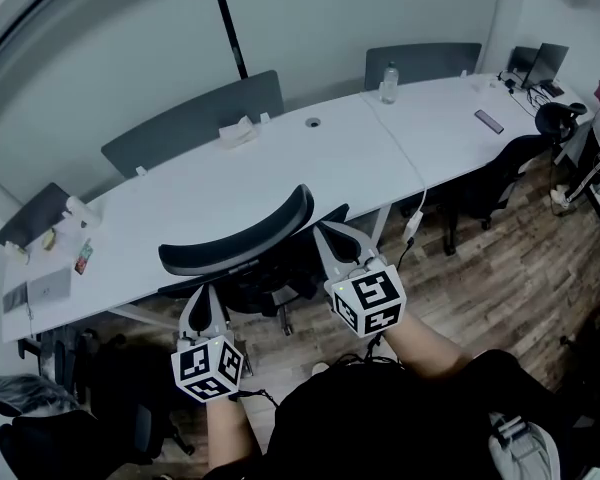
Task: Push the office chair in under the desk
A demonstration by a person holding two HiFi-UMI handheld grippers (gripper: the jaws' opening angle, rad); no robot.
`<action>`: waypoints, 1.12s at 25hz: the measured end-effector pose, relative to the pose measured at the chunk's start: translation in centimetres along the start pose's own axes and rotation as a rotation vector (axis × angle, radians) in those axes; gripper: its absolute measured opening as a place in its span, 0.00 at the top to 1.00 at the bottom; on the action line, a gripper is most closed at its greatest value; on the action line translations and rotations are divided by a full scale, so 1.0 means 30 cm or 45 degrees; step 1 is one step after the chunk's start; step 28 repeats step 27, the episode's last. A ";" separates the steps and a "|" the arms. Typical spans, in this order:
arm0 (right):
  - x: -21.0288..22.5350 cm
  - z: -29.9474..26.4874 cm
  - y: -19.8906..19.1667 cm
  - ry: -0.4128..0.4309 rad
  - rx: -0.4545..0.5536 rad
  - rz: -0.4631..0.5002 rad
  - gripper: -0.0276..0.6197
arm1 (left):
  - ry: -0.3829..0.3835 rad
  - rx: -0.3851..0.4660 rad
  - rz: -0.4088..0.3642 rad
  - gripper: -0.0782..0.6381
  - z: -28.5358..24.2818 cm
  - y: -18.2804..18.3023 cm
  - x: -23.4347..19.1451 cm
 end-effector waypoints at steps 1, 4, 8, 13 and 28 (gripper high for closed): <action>0.000 -0.003 -0.008 -0.012 -0.018 0.001 0.95 | -0.008 -0.012 0.002 0.88 -0.007 -0.008 0.011; -0.008 -0.014 -0.030 0.005 -0.068 -0.009 0.95 | -0.013 -0.039 -0.008 0.88 -0.020 -0.020 0.029; -0.030 -0.022 -0.046 0.037 -0.112 -0.006 0.95 | -0.010 -0.041 -0.017 0.88 -0.017 -0.007 0.033; -0.043 -0.023 -0.065 0.051 -0.140 0.009 0.95 | 0.000 -0.047 -0.028 0.88 -0.013 -0.009 0.034; -0.039 -0.015 -0.082 0.052 -0.158 0.031 0.95 | -0.014 -0.054 -0.034 0.88 -0.027 -0.024 0.052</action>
Point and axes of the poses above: the fingertips, and each gripper's own axes: z backward along the fingers, x to its right, y out of its top, the point moved 6 cm from there along z, backward along the fingers, and after that the axes turned 12 degrees about -x, right-handed, at the moved point
